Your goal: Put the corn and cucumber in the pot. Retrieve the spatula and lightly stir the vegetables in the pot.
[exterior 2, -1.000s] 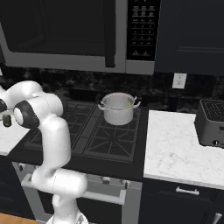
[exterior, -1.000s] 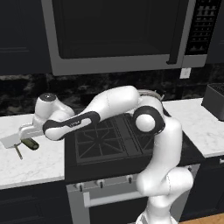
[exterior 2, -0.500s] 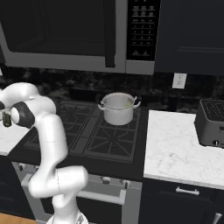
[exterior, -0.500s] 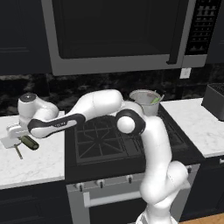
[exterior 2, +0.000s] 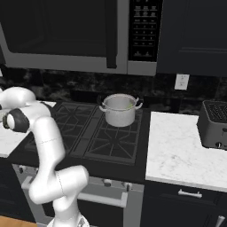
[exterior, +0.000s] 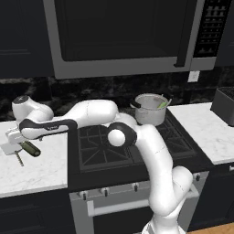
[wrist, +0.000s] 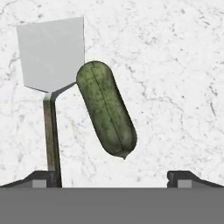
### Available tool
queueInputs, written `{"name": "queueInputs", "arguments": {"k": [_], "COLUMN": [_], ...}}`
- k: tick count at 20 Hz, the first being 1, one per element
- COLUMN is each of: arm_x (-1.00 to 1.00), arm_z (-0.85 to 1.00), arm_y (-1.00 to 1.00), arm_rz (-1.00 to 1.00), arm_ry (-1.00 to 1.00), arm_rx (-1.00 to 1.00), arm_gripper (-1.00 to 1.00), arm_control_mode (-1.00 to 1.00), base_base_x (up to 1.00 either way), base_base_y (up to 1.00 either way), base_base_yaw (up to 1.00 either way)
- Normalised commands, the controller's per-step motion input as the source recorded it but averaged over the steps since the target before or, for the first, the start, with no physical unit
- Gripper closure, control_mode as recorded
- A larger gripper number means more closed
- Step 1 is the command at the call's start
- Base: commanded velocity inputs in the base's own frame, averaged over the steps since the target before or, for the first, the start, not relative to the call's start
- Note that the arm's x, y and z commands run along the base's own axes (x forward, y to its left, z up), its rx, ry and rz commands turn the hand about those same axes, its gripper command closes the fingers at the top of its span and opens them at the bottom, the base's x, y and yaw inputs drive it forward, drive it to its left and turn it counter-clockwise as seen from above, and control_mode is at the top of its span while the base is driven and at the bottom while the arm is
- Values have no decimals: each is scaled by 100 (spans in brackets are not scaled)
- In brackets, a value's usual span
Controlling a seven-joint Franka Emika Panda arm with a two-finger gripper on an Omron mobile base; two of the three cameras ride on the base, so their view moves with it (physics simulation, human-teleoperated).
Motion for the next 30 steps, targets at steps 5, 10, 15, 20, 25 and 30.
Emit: {"name": "queueInputs", "arguments": {"k": [5, 10, 15, 20, 25, 30], "arm_x": [28, 17, 0, 6, 25, 37], "arm_z": [-42, -37, -39, -36, -22, -3], "arm_y": [-7, 0, 0, 0, 0, 11], "arm_rz": [0, 3, 3, 3, 4, 6], "arm_ry": [0, 0, 0, 0, 0, 0], "arm_rx": [0, 2, 4, 7, 7, 8], "arm_gripper": [-100, -100, -100, -100, -100, -100], "arm_control_mode": [-100, -100, -100, -100, -100, -100], "base_base_x": [0, 0, 0, 0, 0, 0], "base_base_y": [0, 0, 0, 0, 0, 0], "base_base_yaw": [0, 0, 0, 0, 0, 0]}}
